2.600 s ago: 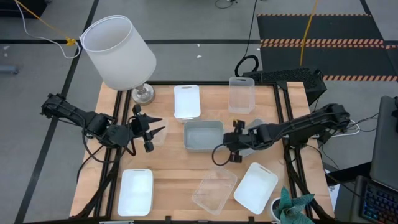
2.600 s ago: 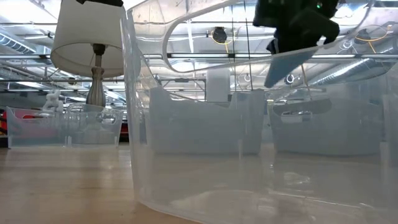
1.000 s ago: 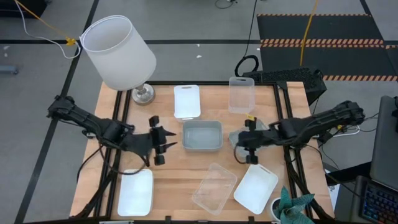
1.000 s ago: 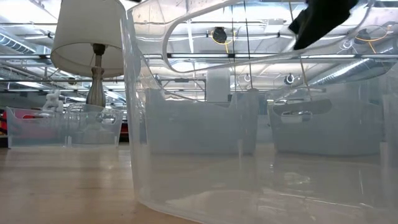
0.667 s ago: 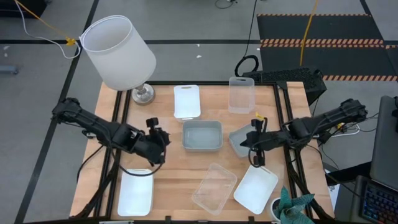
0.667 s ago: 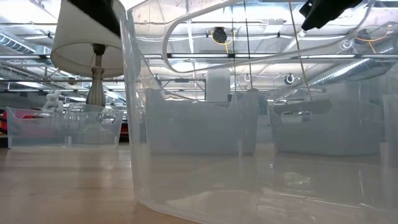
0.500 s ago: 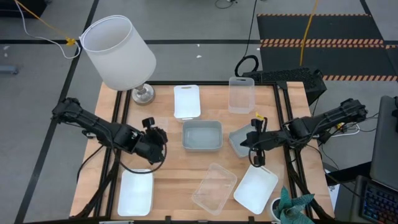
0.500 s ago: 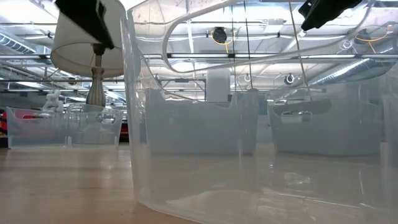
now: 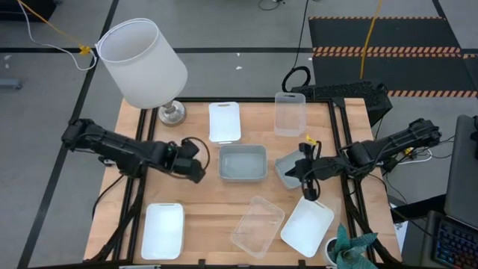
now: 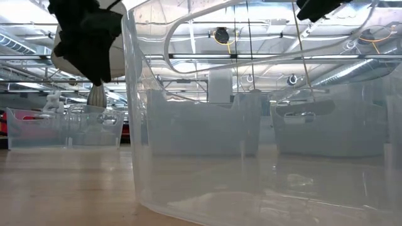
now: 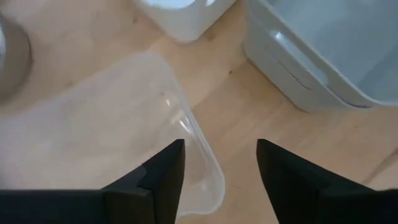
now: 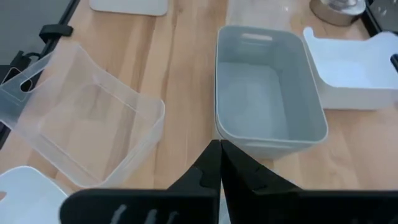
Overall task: Stack baskets by color
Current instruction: Stack the middle left transparent bin on the top transparent bin
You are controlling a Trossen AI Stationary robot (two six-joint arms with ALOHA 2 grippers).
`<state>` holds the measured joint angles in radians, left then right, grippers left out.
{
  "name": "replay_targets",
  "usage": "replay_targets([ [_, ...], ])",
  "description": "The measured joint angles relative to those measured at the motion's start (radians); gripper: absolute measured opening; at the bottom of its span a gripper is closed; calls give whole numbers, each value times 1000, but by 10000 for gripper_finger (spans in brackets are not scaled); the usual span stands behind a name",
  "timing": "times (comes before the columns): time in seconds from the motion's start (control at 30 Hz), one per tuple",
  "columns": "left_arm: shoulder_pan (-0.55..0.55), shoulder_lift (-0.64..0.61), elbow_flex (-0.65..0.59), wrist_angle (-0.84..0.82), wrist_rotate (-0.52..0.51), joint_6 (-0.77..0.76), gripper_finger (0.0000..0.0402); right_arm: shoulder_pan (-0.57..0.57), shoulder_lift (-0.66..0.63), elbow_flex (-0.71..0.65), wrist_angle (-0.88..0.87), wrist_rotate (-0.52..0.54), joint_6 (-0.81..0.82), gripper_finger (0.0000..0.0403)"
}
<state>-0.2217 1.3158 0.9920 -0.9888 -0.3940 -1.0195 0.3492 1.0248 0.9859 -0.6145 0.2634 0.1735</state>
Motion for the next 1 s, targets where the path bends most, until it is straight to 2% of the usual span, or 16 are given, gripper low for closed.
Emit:
replay_targets([
  [0.17,28,44,0,-2,65,-56,220,0,0,0,13,-1,-14,0],
  [0.5,112,160,0,-4,197,16,203,0,0,0,12,0,-11,0],
  [0.73,150,226,0,-4,294,74,149,0,0,0,12,0,-11,0],
  [1.0,156,246,0,-7,368,173,54,0,0,0,12,0,-17,0],
])
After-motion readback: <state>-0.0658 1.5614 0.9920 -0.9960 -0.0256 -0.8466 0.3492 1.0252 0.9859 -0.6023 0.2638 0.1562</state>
